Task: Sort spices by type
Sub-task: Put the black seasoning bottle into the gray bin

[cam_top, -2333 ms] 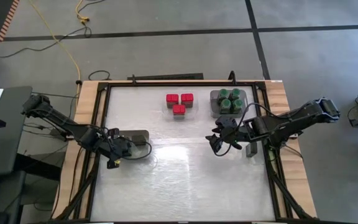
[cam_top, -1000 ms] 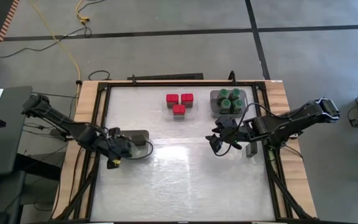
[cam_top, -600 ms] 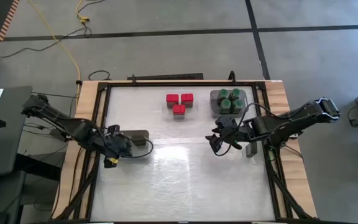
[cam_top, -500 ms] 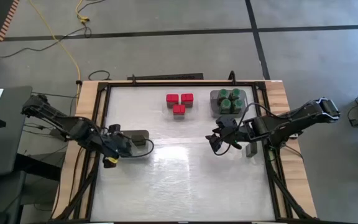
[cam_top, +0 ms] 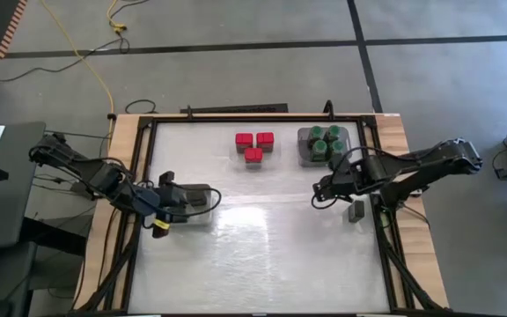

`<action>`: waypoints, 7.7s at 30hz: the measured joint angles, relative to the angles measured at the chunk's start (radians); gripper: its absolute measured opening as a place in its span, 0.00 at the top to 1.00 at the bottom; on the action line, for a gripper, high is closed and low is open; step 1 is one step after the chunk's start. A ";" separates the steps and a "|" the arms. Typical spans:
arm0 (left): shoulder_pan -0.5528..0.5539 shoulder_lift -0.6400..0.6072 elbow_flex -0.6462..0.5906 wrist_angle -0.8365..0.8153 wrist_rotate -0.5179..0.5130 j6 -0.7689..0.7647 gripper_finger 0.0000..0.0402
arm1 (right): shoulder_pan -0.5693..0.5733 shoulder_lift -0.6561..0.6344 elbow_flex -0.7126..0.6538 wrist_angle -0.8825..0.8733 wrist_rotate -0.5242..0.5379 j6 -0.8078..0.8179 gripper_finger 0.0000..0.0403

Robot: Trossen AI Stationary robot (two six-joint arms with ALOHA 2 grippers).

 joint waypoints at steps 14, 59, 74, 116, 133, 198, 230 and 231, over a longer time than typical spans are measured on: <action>0.000 0.000 0.000 0.005 -0.003 -0.127 0.56 | 0.183 0.000 -0.007 -0.301 -0.148 0.441 0.30; 0.000 -0.001 0.000 -0.014 -0.037 -0.035 0.56 | 0.262 0.082 -0.310 -0.140 -0.249 0.804 0.30; 0.000 -0.001 0.000 -0.014 -0.043 -0.038 0.56 | 0.262 0.082 -0.324 -0.137 -0.197 0.803 0.56; 0.052 -0.349 -0.247 -0.036 0.014 -0.075 0.56 | -0.087 0.757 0.882 0.520 -0.111 -1.053 0.64; 0.052 -0.257 -0.247 -0.010 0.016 -0.125 0.56 | -0.033 1.001 0.925 0.252 -0.198 -1.108 0.64; 0.264 0.913 0.448 0.174 0.217 0.346 0.57 | 0.298 0.154 -0.008 0.221 0.079 -0.486 0.37; 0.312 0.981 0.438 0.130 0.271 0.305 0.57 | 0.261 0.156 -0.007 0.226 0.078 -0.561 0.37; 0.312 0.987 0.438 0.129 0.272 0.297 0.57 | 0.262 0.156 -0.007 0.226 0.078 -0.561 0.37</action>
